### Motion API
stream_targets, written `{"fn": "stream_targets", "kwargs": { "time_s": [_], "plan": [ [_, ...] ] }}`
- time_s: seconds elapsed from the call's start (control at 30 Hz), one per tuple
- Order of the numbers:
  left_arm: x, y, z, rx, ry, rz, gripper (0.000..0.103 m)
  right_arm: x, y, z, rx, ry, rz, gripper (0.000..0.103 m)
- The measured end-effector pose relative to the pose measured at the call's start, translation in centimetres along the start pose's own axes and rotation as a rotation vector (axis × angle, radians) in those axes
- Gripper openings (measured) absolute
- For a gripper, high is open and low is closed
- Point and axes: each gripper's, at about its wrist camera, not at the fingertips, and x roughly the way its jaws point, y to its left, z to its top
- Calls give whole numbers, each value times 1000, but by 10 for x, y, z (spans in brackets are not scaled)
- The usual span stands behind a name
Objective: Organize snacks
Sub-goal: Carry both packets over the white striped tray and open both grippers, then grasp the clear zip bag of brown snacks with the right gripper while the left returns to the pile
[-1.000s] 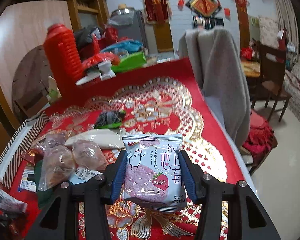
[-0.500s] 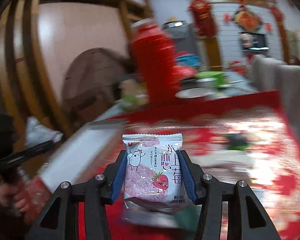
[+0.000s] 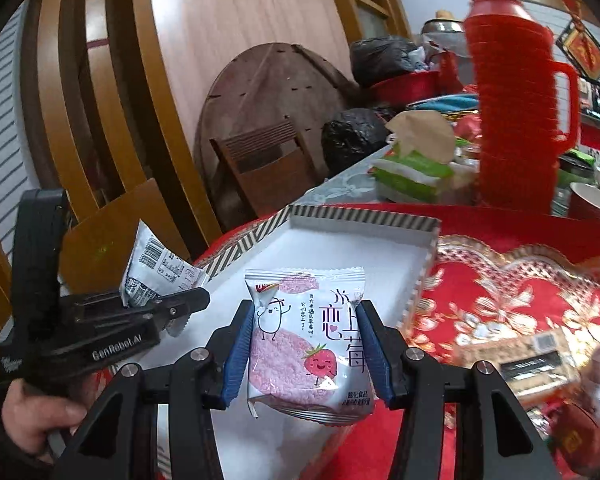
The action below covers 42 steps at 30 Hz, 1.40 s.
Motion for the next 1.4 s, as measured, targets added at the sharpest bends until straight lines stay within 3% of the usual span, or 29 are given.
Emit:
{"fn": "stream_targets", "kwargs": {
  "time_s": [0.13,0.53,0.6,0.67,0.8,0.93,1.07,1.2,1.33,1.4],
  "plan": [
    [10,-8,-4,46,23,45,15,14,3,-7,-26,46,-1,50],
    [14,-5,-6,42,37,79,16,6,17,-12,-88,34,-36,51],
    [14,-5,-6,42,36,88,16,8,18,-12,-93,47,-39,56],
    [14,-5,-6,38,34,93,26,8,16,-12,-91,50,-33,59],
    [9,0,-7,-3,10,49,68,2,16,-12,-92,26,-35,65],
    [3,-2,-6,-7,-23,29,71,-9,24,-14,-129,-32,-59,66],
    [-11,-4,-4,-24,-95,-40,71,-34,27,-14,-142,-107,-78,66],
    [-34,-15,-3,25,-219,-45,71,-86,-4,-7,-14,-151,-53,68],
    [-40,-20,-3,22,-248,-79,71,-153,-67,-17,77,-242,-138,83],
    [-41,-25,-2,6,-250,-93,71,-187,-114,-26,146,-269,-179,85]
  ]
}}
